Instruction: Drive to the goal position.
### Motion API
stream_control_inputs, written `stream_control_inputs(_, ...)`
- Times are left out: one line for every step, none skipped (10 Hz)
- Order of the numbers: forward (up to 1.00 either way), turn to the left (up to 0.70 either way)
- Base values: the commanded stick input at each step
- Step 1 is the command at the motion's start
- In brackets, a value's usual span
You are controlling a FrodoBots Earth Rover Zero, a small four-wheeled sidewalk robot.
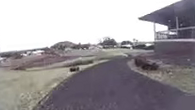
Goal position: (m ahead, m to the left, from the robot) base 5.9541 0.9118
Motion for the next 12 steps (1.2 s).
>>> stream_control_inputs(0.85, 0.00)
stream_control_inputs(0.85, 0.00)
stream_control_inputs(0.85, 0.00)
stream_control_inputs(0.85, 0.00)
stream_control_inputs(0.85, 0.00)
stream_control_inputs(0.85, -0.08)
stream_control_inputs(0.85, -0.22)
stream_control_inputs(0.85, -0.34)
stream_control_inputs(0.85, -0.34)
stream_control_inputs(0.85, -0.34)
stream_control_inputs(0.85, -0.34)
stream_control_inputs(0.85, -0.34)
